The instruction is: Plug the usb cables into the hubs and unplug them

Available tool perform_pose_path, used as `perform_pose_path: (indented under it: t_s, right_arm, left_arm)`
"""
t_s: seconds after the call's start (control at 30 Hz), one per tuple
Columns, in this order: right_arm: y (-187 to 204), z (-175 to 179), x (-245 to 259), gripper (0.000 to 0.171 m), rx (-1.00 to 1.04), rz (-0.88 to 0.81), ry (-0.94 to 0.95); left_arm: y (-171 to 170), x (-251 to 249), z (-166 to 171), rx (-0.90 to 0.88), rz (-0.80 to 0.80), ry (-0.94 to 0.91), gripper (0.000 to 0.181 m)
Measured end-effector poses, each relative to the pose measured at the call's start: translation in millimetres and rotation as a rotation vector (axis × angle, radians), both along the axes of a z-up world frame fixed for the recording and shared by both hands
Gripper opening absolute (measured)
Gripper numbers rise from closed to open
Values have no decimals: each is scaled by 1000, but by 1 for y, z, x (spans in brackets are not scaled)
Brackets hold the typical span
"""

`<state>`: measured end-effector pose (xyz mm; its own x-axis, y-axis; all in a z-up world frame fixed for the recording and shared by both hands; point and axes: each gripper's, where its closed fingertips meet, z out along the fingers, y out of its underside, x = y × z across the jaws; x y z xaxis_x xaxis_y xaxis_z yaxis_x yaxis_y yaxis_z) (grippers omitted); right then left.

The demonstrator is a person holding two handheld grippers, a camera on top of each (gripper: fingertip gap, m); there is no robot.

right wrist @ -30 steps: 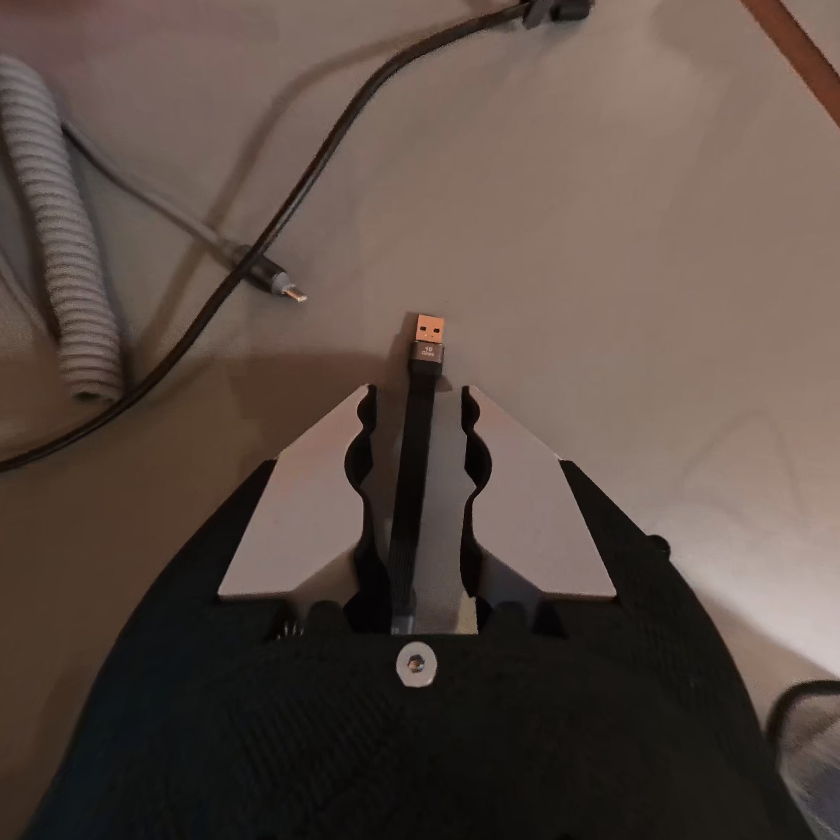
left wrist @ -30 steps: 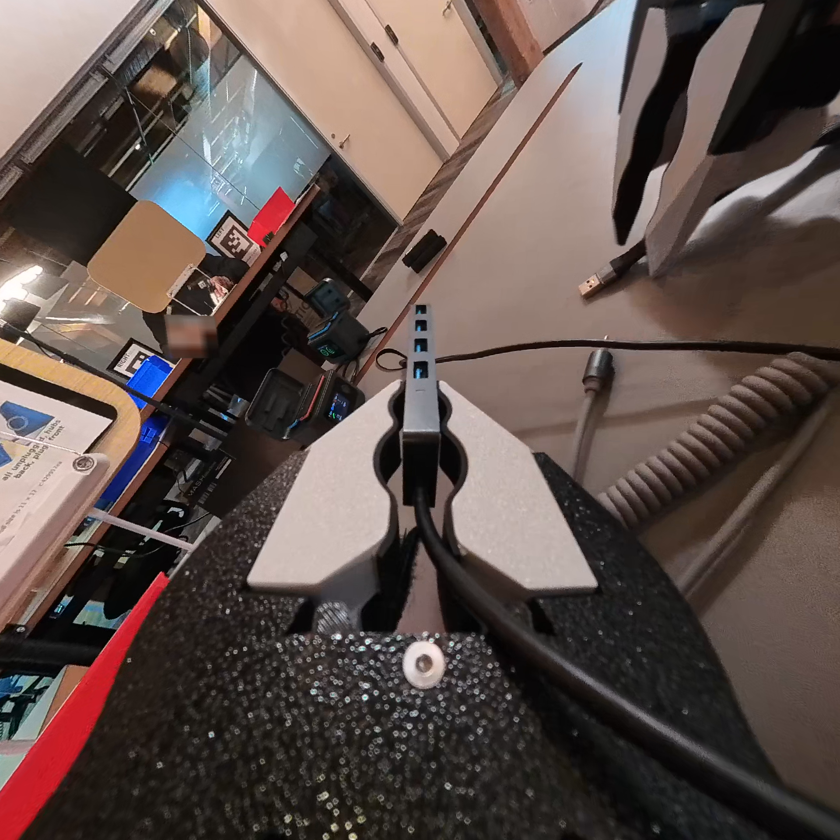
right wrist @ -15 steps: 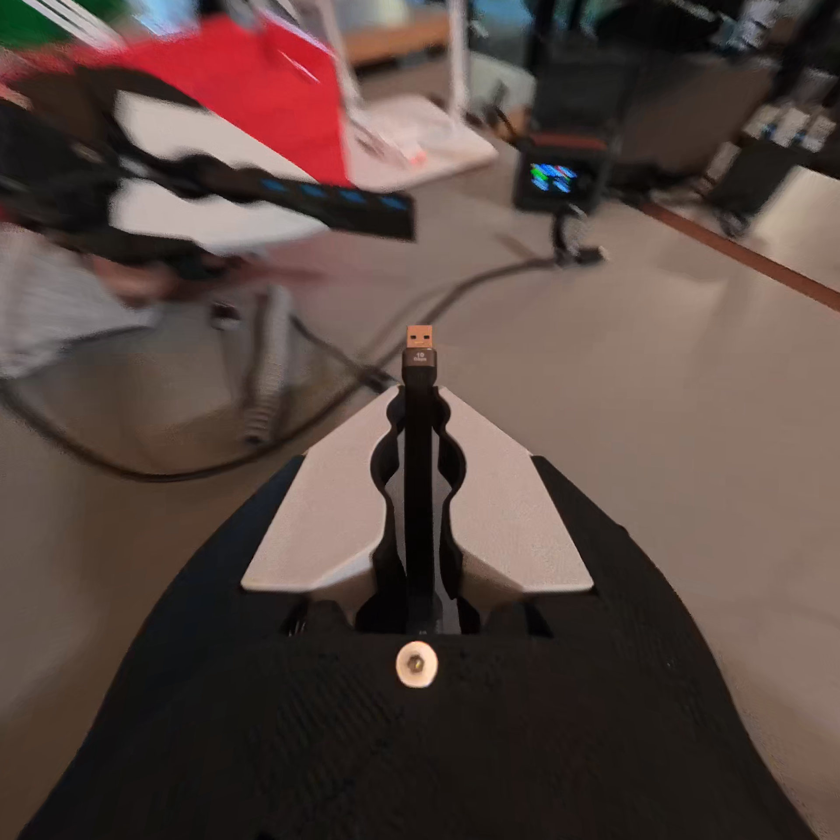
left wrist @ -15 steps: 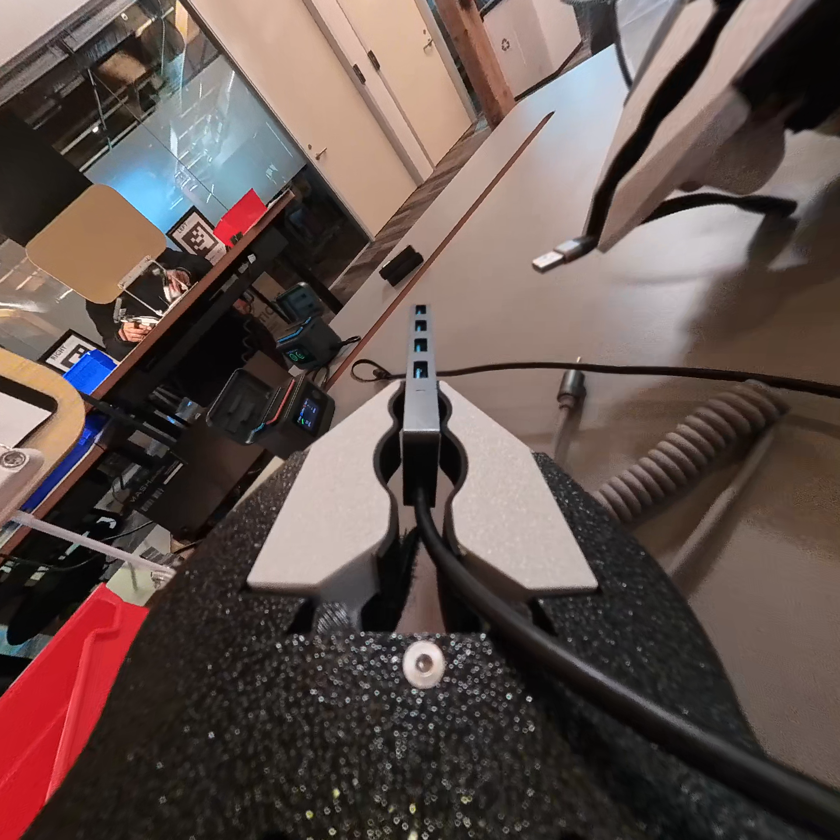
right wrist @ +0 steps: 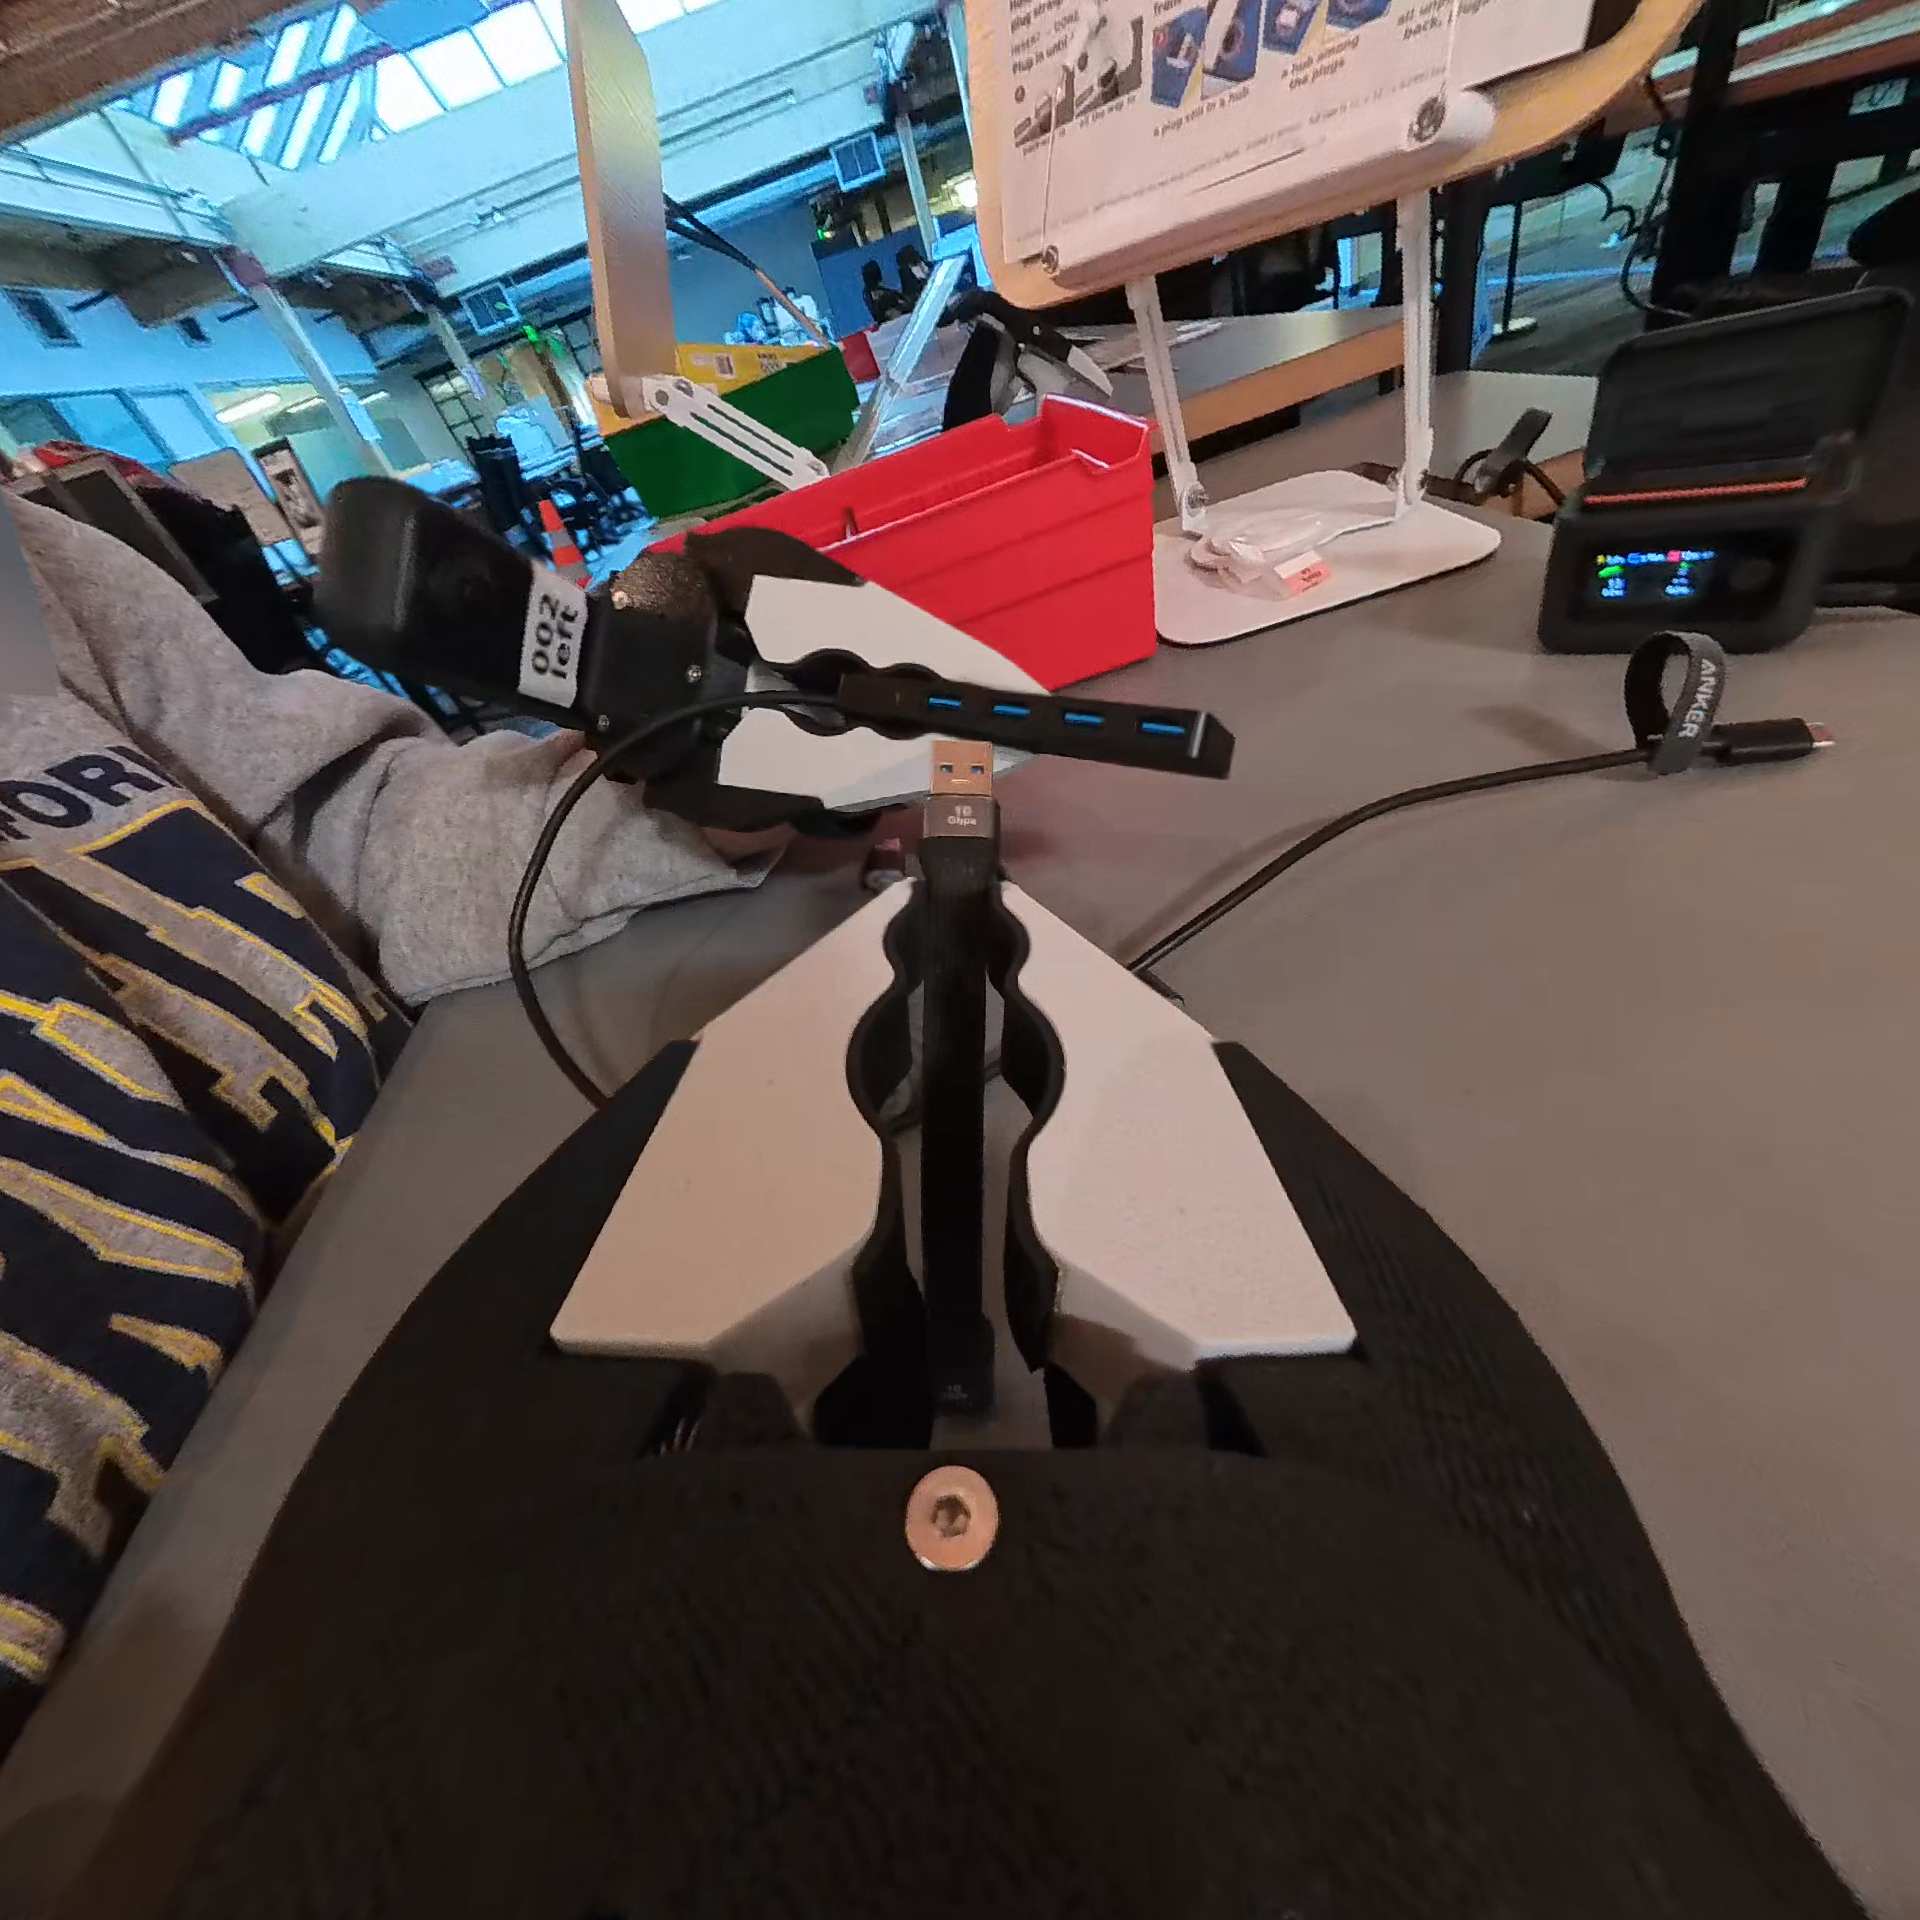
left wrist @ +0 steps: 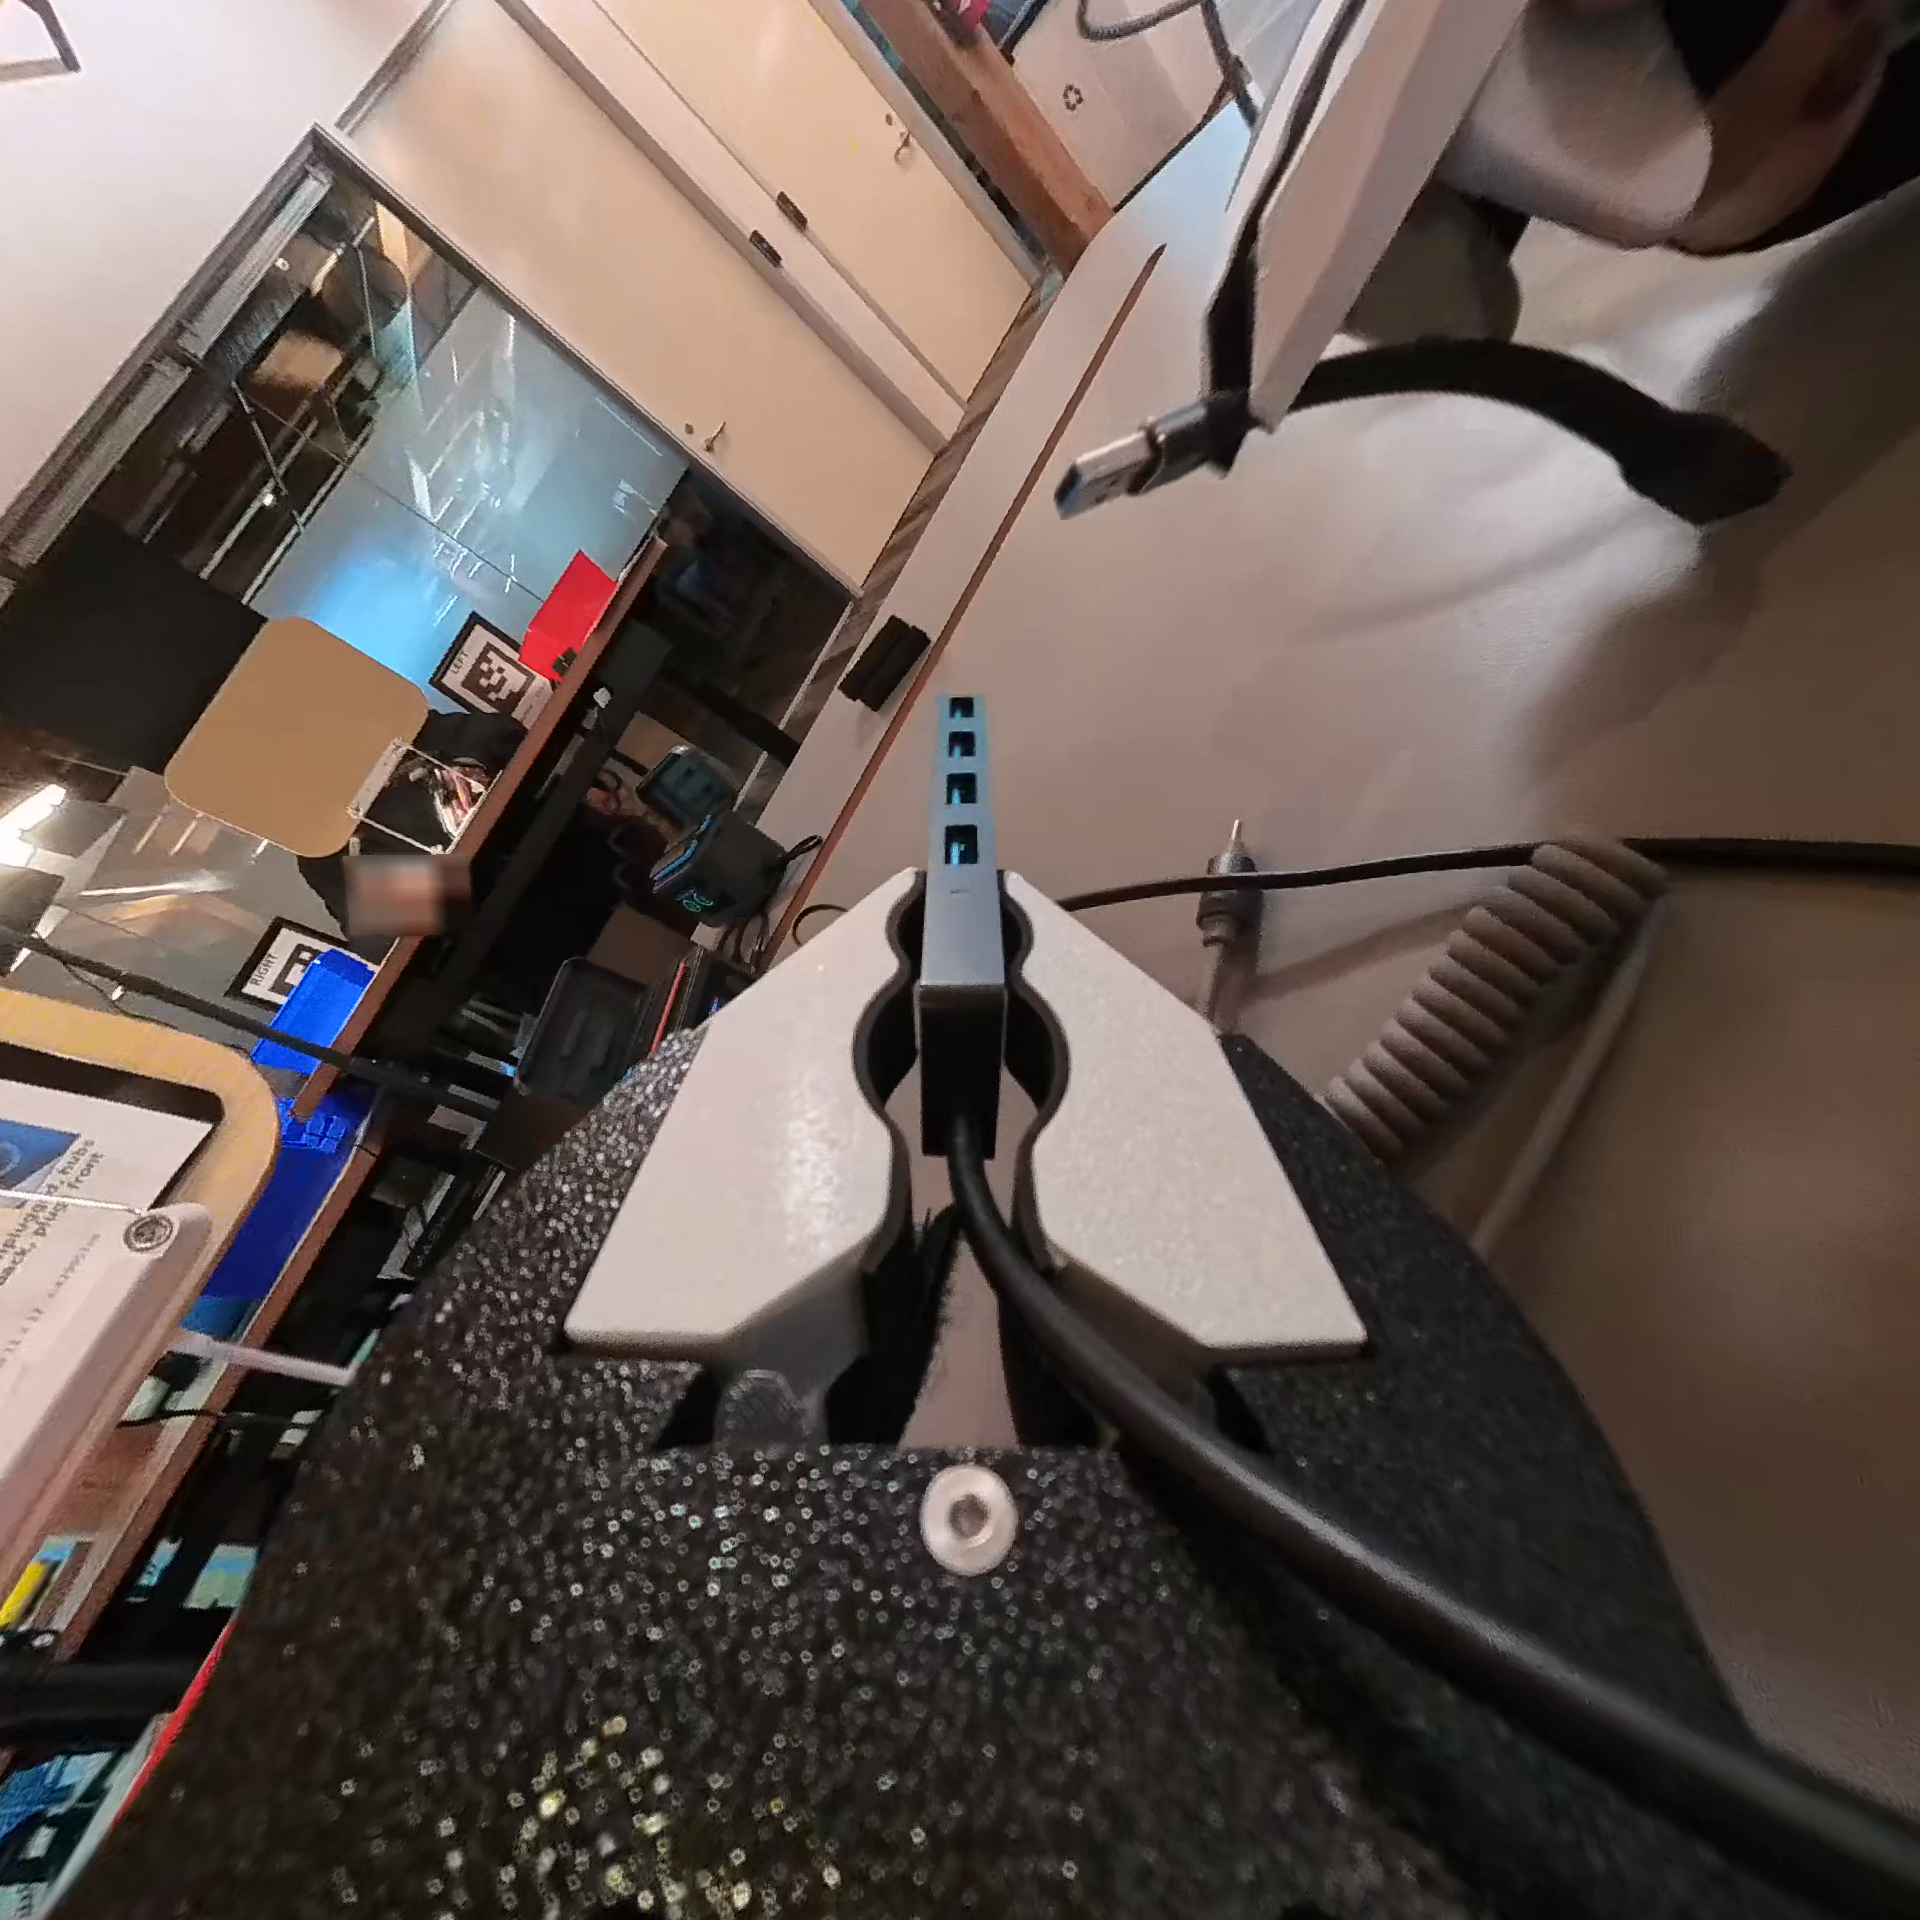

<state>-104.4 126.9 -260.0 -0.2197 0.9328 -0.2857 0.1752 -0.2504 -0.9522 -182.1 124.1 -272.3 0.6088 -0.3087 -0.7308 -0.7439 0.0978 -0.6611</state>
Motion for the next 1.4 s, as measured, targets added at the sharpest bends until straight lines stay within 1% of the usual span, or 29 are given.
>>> perform_pose_path:
  t_s: [0.13, 0.2, 0.27, 0.33, 0.5, 0.6, 0.7, 0.9, 1.1, 1.23, 1.33, 1.4]
  right_arm:
    - [10, -10, -10, 8, -27, -115, -139]
    - [6, -11, -17, 8, -9, -152, -211]
    - [2, -18, -21, 8, 44, -194, -318]
    - [-1, -29, -24, 8, 79, -223, -416]
    - [-6, -43, -34, 8, 64, -270, -497]
    - [-6, -44, -35, 8, 74, -288, -514]
    - [-15, -39, -37, 8, 43, -244, -494]
    - [-18, -46, -35, 8, 49, -250, -545]
    - [-17, -45, -33, 8, 64, -261, -552]
    - [-17, -41, -33, 8, 67, -259, -519]
    - [-17, -44, -31, 8, 71, -247, -530]
    - [-17, -43, -30, 8, 71, -251, -521]
  left_arm:
    - [1, -1, -5, -5, 16, 60, 10]
    - [2, -4, -9, 13, 43, 172, 10]
    - [2, -3, -14, 27, 57, 283, 9]
    - [2, 0, -19, 23, 59, 342, 9]
    - [3, 3, -27, 3, 62, 414, 9]
    - [4, 2, -31, -4, 67, 459, 9]
    - [3, 4, -35, -20, 60, 471, 9]
    - [3, 9, -40, -31, 49, 499, 9]
    - [2, 14, -45, -23, 41, 604, 9]
    - [2, 17, -46, -57, 47, 536, 8]
    - [4, 19, -49, -60, 47, 540, 8]
    - [6, 20, -49, -78, 44, 492, 8]
